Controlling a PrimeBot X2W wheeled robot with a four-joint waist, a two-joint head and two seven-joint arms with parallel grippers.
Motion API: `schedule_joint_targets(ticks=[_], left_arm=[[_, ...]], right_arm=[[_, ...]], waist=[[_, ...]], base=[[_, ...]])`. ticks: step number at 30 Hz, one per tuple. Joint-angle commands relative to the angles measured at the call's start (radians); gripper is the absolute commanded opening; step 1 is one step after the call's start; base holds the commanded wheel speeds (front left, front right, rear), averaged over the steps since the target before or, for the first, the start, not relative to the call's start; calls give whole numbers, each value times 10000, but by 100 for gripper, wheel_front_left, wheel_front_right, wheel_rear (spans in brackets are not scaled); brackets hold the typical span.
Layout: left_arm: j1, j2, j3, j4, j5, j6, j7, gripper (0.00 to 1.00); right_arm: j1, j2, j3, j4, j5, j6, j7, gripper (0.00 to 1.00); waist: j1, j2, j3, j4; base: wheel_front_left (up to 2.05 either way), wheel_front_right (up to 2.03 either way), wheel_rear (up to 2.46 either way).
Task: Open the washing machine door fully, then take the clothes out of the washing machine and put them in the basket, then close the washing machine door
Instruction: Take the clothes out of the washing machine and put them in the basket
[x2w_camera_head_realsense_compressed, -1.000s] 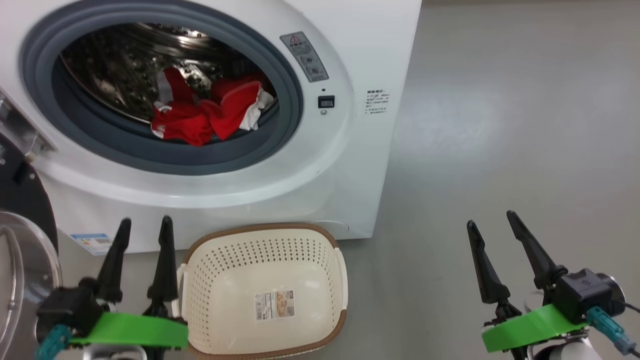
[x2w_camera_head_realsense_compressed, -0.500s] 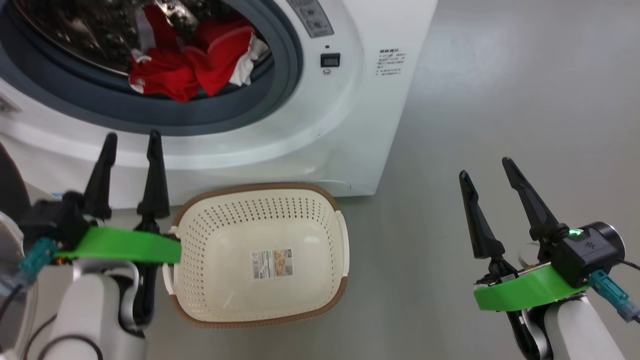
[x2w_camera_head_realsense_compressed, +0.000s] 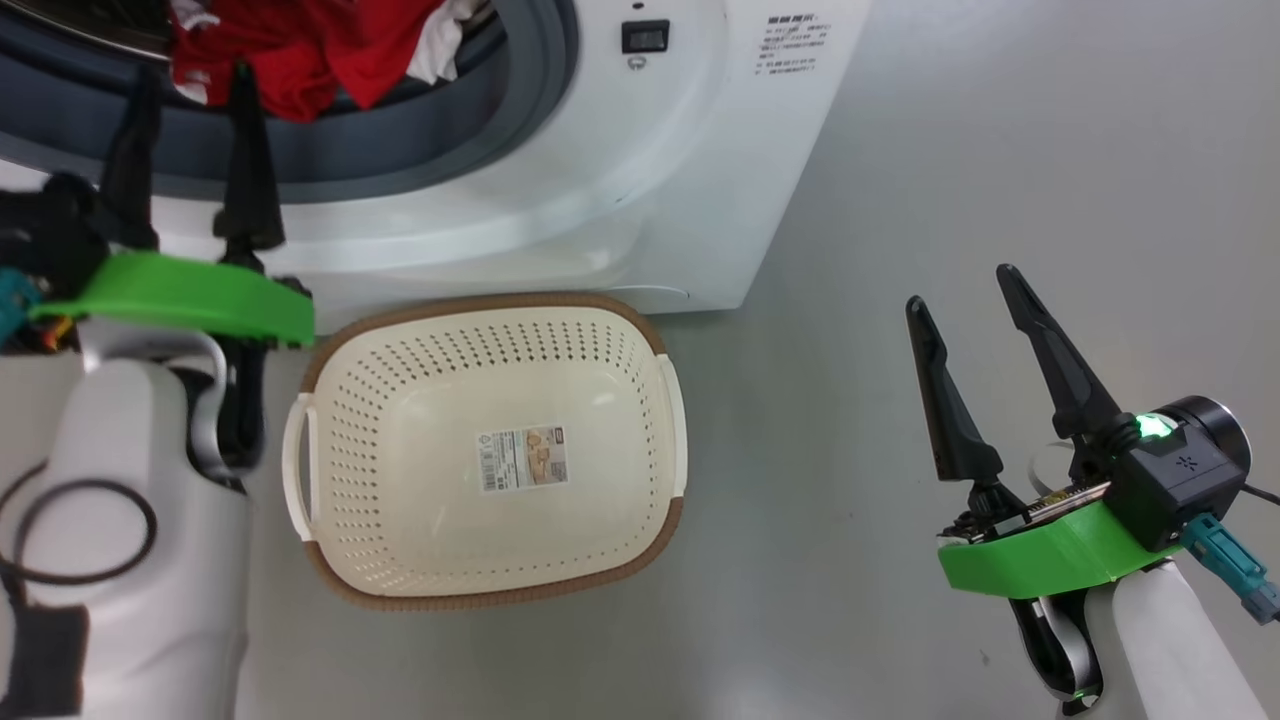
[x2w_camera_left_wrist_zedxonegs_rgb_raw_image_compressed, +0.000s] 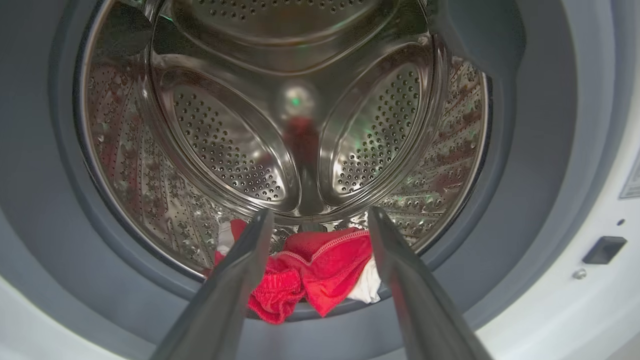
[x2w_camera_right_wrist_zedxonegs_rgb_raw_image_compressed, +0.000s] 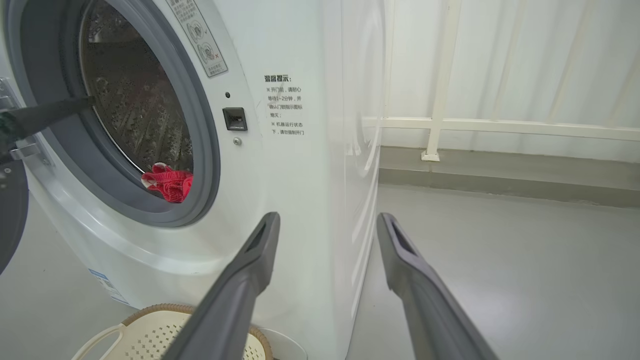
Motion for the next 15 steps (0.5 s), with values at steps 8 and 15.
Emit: schedule_joint_targets(ticks=[8, 15], left_arm=[[-1730, 894, 138, 1111, 325, 170, 18, 100], [-2968, 1110, -14, 2150, 459, 384, 499, 100]], right_arm=[[-423, 9, 210, -475, -224, 65, -63, 100], [-617, 9, 239, -566, -302, 65, -63, 100]], waist=[[0, -1, 1024, -358], [0, -1, 1562, -468]], base=[[0, 0, 0], [0, 0, 0]])
